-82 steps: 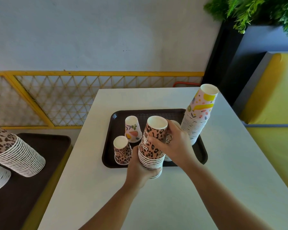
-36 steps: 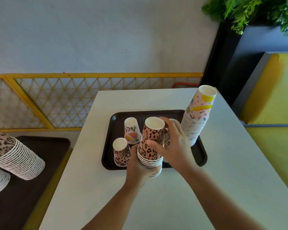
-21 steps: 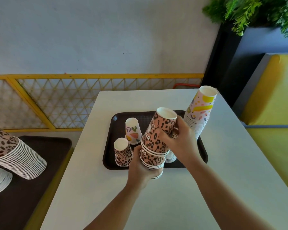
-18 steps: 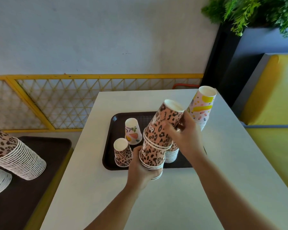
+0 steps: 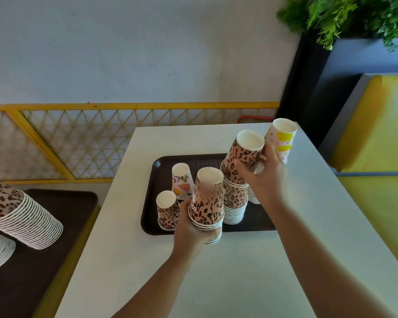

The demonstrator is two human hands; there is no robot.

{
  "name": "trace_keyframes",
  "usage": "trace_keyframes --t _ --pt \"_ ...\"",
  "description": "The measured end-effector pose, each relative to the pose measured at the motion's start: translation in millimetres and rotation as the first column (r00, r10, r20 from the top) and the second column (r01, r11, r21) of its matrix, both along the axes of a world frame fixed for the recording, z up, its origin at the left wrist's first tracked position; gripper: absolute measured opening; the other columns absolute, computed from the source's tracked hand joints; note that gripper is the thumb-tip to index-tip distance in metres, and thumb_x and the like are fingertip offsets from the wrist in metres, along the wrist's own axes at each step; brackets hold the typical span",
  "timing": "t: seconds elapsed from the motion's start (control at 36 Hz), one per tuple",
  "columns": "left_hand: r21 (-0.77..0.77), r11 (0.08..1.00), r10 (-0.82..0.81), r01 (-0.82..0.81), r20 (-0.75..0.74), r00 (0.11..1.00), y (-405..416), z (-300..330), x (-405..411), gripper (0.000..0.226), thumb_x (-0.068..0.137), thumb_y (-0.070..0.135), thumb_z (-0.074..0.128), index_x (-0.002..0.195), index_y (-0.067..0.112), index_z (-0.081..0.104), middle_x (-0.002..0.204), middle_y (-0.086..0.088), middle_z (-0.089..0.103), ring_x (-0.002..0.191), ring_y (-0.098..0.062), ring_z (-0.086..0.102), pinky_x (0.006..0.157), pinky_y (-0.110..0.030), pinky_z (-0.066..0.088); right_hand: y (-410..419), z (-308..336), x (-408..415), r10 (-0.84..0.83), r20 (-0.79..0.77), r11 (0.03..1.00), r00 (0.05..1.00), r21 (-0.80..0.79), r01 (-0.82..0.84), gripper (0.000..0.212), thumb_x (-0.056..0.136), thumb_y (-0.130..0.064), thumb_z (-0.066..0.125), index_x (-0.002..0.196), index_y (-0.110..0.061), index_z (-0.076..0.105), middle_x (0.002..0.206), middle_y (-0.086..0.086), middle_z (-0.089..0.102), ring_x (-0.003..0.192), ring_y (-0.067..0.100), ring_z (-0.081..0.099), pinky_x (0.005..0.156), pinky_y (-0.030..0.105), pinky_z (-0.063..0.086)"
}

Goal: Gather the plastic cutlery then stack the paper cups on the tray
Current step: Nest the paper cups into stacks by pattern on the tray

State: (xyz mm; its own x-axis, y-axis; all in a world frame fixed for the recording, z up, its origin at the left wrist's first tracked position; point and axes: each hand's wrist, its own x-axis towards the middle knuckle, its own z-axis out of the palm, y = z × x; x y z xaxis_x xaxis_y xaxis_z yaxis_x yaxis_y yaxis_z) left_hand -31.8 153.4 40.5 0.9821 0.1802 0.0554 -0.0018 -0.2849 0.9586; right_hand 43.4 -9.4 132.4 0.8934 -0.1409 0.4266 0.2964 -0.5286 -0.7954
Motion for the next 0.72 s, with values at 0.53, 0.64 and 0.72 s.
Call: trace_keyframes --t 0.53,0.64,0.72 --pt "-0.003 1.000 0.002 -0.002 0.052 0.999 -11.1 19.1 1.1 0.080 0.054 0.001 0.087 0.109 0.034 0.040 0.098 0.022 0.056 0.091 0.023 0.053 0.072 0.001 0.043 36.1 -11.4 -45.6 0.201 -0.109 0.975 0.974 -0.074 -0.209 0.064 0.067 -0.041 0.079 0.122 -0.022 0.051 0.100 -0.019 0.051 0.096 0.000 0.051 0.076 0.004 0.037" --pt "-0.003 1.000 -0.013 0.014 0.048 0.999 -11.5 21.7 -2.0 0.084 0.056 0.004 0.087 0.119 0.029 0.037 0.100 0.024 0.054 0.091 0.026 0.050 0.070 0.003 0.041 34.3 -11.1 -43.4 0.196 -0.145 0.979 0.970 -0.032 -0.203 0.058 0.068 -0.041 0.077 0.117 -0.022 0.052 0.100 -0.015 0.058 0.099 0.007 0.058 0.081 0.024 0.052" --pt "0.001 1.000 -0.011 0.011 0.042 0.999 -11.4 20.4 -2.4 0.084 0.056 0.006 0.088 0.118 0.032 0.038 0.101 0.025 0.054 0.093 0.026 0.050 0.072 0.002 0.042 33.8 -7.4 -42.4 0.194 -0.121 0.981 0.974 0.012 -0.194 0.060 0.067 -0.045 0.073 0.119 -0.024 0.050 0.105 -0.011 0.062 0.100 0.007 0.060 0.082 0.027 0.054"
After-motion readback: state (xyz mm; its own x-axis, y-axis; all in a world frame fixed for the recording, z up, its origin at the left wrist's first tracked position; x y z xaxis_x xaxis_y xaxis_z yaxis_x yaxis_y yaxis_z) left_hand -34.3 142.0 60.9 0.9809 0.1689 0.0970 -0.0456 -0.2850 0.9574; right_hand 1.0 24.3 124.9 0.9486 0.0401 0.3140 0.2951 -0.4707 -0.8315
